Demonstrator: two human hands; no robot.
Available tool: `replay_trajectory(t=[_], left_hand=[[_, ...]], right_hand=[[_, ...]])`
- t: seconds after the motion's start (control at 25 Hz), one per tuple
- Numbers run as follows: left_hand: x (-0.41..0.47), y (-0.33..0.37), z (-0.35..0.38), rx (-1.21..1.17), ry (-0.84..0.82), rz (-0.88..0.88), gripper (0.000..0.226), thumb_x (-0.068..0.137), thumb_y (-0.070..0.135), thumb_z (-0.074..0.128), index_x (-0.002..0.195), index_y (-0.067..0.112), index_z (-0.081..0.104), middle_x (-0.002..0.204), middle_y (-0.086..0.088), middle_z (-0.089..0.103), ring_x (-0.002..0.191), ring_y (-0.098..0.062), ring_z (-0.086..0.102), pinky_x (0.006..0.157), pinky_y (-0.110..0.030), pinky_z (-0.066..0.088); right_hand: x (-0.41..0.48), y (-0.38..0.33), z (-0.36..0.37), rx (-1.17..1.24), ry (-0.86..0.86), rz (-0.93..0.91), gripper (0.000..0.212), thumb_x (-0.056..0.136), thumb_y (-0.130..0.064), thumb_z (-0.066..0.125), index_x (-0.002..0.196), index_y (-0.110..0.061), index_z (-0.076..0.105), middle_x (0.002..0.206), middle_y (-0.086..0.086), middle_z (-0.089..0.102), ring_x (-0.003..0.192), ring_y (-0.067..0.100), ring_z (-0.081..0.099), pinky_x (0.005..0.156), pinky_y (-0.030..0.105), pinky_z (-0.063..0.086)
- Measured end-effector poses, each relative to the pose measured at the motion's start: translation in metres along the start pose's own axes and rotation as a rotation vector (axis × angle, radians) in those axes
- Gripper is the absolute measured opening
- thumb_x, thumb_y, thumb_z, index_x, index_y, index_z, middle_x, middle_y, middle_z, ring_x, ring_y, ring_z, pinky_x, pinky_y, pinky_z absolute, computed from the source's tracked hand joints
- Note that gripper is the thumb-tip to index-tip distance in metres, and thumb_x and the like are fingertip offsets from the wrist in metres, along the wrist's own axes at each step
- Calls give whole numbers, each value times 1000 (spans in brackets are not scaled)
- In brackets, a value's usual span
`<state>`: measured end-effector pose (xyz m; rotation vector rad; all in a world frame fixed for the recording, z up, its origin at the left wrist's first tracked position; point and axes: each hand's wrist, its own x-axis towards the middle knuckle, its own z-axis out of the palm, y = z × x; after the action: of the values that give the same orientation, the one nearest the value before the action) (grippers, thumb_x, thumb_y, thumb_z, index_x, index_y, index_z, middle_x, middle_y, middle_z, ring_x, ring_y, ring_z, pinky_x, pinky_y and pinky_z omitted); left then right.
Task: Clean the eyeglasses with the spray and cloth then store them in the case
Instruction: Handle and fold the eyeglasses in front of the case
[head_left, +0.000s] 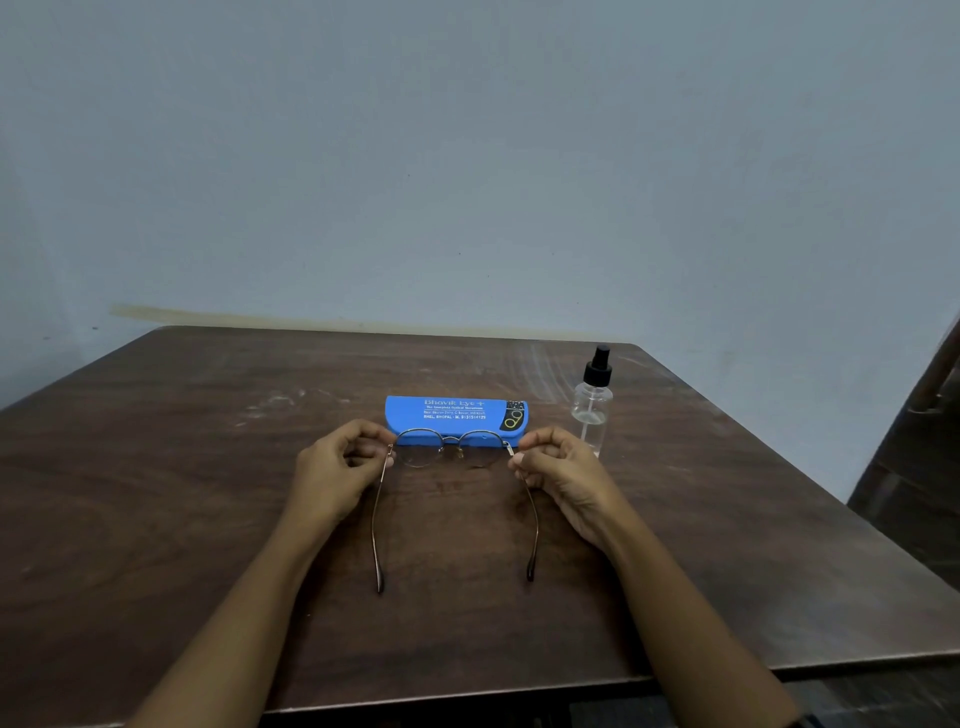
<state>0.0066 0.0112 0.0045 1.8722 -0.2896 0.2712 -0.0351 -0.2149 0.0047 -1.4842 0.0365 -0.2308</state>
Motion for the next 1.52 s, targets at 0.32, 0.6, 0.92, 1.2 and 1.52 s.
replay_trajectory(t=[0.32,0.6,0.92,1.2,1.52], left_hand=[[2,-4,0,-45,-13,-34,24,73,-7,66,74,17,61,67,-1,61,48,8,55,49,-4,44],[5,-6,1,-11,7,-40,17,76,-6,62,79,11,61,69,-3,62,46,8,56,46,-3,42],[9,-12,1,22,164,-40,19,84,0,54,77,17,61,75,-8,65,59,-7,62,53,-3,44],[30,-12,9,68,195,-50,32,85,5,56,117,7,58,120,-12,62,104,-21,56,85,-25,37],[53,-14,13,34,-59,-61,53,78,-3,62,129,5,48,131,-14,55,117,-17,51,94,-22,35]], right_hand=[[1,0,1,-24,-4,-11,20,80,14,52,81,-7,53,60,6,61,46,6,55,45,14,43],[0,-1,3,-28,-2,-5,18,83,11,51,81,-8,52,63,9,59,46,6,53,46,14,42],[3,4,2,-309,220,-114,16,88,-5,50,75,-14,55,63,5,59,52,11,54,50,22,45],[15,7,4,-789,234,-359,40,85,12,38,119,0,54,123,15,57,115,25,52,91,10,32],[44,12,4,-772,52,-286,57,85,14,45,134,-15,42,150,5,28,138,18,27,105,15,23]])
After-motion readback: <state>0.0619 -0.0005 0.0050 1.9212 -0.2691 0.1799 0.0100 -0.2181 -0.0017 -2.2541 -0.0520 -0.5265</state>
